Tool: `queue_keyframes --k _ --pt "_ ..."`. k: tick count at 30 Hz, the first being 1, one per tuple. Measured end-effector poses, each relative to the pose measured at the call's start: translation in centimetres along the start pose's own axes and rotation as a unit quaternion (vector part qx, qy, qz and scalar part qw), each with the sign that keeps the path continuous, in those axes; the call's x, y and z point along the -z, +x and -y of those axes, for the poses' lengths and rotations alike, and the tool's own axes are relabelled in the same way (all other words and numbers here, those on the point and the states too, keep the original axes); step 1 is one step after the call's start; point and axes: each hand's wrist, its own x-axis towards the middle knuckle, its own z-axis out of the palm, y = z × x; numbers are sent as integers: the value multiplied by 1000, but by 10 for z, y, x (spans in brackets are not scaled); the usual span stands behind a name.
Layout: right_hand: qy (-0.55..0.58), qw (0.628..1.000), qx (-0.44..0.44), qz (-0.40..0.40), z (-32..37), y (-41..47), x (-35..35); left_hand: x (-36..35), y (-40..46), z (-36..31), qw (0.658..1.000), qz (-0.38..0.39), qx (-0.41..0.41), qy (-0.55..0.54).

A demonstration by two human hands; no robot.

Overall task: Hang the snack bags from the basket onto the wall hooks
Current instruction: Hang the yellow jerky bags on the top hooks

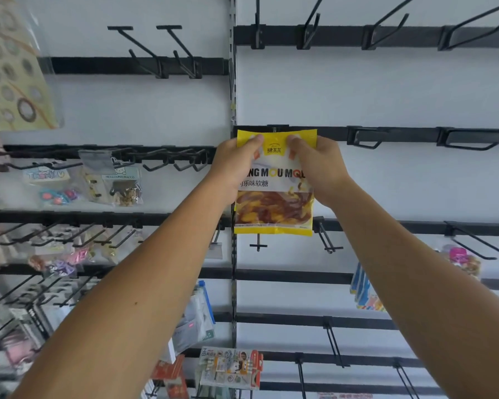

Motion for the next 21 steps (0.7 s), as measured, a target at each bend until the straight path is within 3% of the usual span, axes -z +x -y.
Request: queue_keyframes --k 11,21 --pt "-15 1000 8 -19 -7 13 -2 -8 15 9 999 -25 -43 -11" --pt "-21 1000 -6 -18 -18 15 -2 -3 16 15 999 -4 -32 15"
